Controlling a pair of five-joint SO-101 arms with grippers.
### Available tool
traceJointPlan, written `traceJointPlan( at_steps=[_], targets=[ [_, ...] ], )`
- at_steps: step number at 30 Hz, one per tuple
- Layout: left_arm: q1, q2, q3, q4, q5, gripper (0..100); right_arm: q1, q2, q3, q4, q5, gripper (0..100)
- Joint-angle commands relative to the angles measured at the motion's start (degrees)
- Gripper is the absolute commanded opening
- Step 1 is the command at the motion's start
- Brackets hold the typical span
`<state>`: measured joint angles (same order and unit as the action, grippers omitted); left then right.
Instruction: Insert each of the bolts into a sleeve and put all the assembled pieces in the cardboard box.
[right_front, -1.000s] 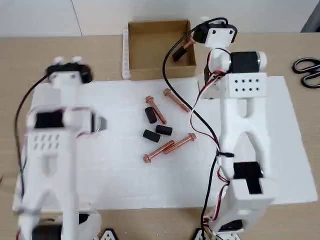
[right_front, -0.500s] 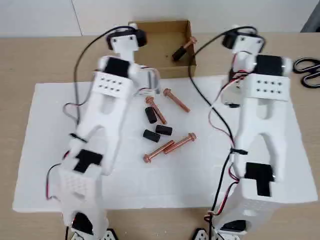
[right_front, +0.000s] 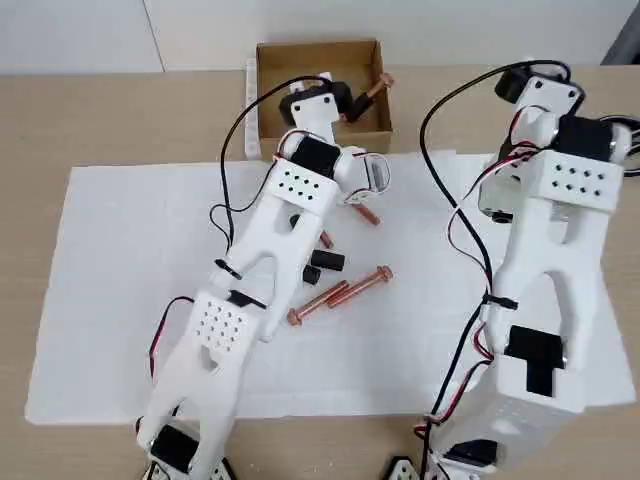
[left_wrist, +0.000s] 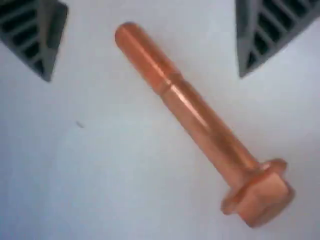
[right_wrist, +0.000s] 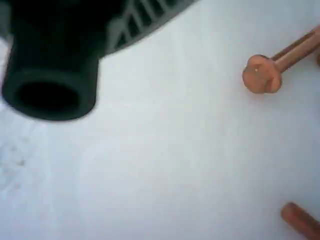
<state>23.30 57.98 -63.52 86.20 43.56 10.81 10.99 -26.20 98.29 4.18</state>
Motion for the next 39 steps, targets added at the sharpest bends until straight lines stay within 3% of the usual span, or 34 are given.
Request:
traceJointPlan(
  at_steps=[1,11,35,39],
  targets=[
    [0.2,2.3,-5.4,-0.9,3.1,22,0.7,-3.5,-0.2,0.7,0.7,0.4],
    [-0.8,8.5,-12.4,-1.1,6.2,22,0.6,-3.6,3.3,0.4,0.7,0.6],
    [-1.5,12.7,-12.6,-1.2,13.4,22,0.3,-3.8,4.0,0.4,0.5,0.6],
    [-1.4,12.7,-13.4,-1.3,13.1,14,0.3,-3.8,4.0,0.4,0.5,0.6]
  ],
)
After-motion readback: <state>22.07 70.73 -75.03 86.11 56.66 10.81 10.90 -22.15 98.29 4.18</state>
